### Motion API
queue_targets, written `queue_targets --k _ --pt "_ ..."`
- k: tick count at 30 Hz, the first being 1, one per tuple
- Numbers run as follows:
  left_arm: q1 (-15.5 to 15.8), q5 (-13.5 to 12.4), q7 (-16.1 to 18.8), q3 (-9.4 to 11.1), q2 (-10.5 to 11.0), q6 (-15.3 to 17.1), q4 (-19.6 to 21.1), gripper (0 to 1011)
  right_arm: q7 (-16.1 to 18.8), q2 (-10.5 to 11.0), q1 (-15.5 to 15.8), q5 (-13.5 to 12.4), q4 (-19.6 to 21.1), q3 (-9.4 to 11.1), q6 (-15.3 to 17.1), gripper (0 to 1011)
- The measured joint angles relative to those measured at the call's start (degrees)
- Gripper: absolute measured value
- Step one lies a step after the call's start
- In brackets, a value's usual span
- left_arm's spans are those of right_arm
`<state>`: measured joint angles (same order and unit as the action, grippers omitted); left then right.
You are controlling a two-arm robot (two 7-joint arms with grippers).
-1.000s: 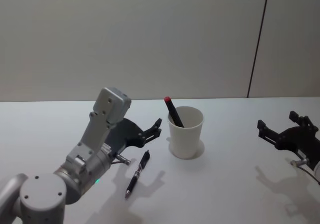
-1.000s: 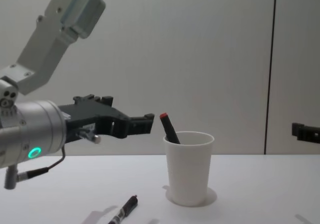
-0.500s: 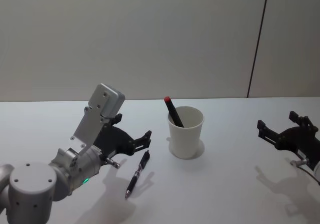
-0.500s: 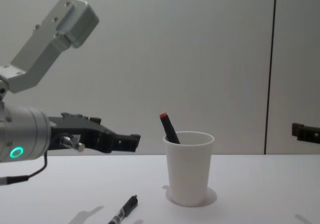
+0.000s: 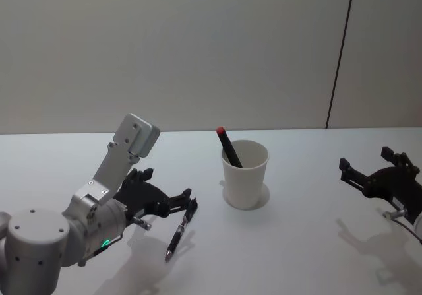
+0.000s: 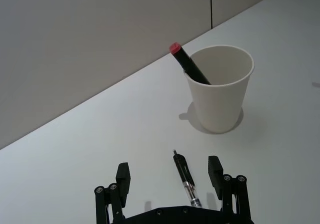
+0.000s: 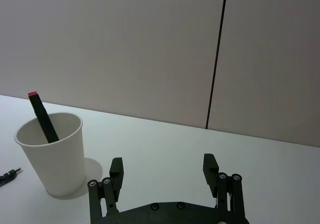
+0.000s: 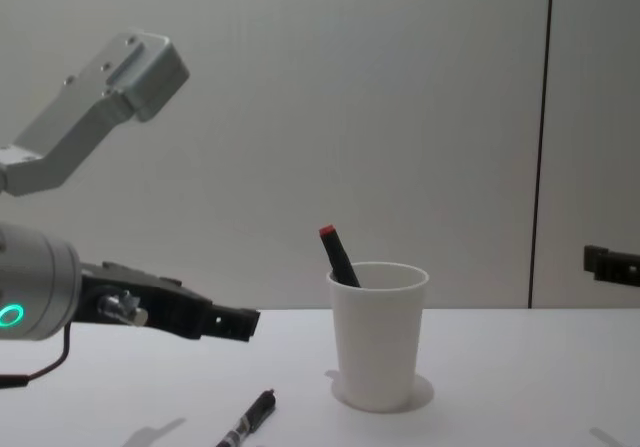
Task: Place the pen into the pen holder.
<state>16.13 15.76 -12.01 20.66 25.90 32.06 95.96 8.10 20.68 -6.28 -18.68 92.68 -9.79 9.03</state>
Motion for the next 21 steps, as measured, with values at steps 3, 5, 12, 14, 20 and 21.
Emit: queue_targets --k 3,5,12,14,20,21 --pt "0.1 0.2 -0.1 -0.1 0.0 1.4 0.1 999 0.0 0.0 0.0 0.0 0.0 0.0 0.0 1001" --pt "0.3 0.3 -0.2 -0.1 -0.1 2.8 0.1 999 0.0 0.0 0.0 0.0 0.0 0.0 0.0 1001" --pt "0.7 0.5 -0.4 -0.2 -0.5 6.5 -0.1 999 0.0 0.0 0.0 0.0 0.0 0.0 0.0 1001" --pt "0.9 0.6 -0.4 -0.2 -0.6 7.6 -0.3 999 0.0 0.0 0.0 0.0 0.0 0.0 0.0 1001" --pt "1.2 1.1 -0.1 -0.2 -1.3 9.9 -0.9 998 0.0 0.0 0.0 0.0 0.0 0.0 0.0 1001" --pt "1.2 1.2 0.0 -0.2 -1.4 10.2 -1.0 998 0.0 0.0 0.0 0.0 0.0 0.0 0.0 1001"
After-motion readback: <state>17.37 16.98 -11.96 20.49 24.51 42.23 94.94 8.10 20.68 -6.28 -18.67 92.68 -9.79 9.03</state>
